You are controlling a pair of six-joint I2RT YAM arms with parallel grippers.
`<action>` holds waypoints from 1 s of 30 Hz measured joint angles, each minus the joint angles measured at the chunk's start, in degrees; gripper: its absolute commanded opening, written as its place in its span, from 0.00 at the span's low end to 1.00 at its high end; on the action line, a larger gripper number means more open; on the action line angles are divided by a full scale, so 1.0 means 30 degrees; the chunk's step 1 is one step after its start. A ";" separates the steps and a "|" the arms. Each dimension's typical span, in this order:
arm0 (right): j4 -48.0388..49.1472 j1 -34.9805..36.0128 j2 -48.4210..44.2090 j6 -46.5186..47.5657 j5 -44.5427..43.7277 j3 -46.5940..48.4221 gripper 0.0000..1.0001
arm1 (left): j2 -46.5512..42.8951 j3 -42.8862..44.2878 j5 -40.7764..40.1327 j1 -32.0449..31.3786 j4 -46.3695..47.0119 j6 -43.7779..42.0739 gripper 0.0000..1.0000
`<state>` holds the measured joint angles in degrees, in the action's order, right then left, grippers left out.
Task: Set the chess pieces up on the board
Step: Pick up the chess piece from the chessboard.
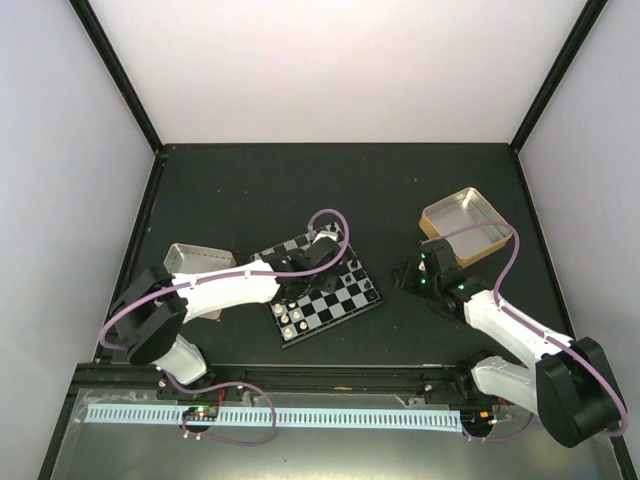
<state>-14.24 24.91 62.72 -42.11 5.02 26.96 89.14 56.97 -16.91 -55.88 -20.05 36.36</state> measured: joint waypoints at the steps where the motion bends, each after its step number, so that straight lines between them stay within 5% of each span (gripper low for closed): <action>1: 0.0015 0.0000 0.0000 0.0000 0.0029 0.0000 0.58 | -0.0015 -0.0481 0.0044 0.0328 -0.0240 0.0211 0.44; 15: 0.0029 0.0000 0.0000 0.0007 0.0051 -0.0007 0.58 | 0.1821 -0.1406 0.1632 0.2499 -0.1311 0.0525 0.27; 24: 0.0029 0.0000 0.0000 0.0007 0.0066 -0.0036 0.58 | 0.2135 -0.0656 0.1909 0.2769 -0.1217 -0.0204 0.32; 30: 0.0036 0.0000 0.0058 0.0007 0.0080 -0.0036 0.58 | 0.2412 -0.0015 0.2018 0.2769 -0.1166 -0.0780 0.22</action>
<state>-14.13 24.91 62.89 -42.09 5.26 26.85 96.38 56.93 -10.85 -47.57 -23.55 34.02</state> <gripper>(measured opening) 0.578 0.269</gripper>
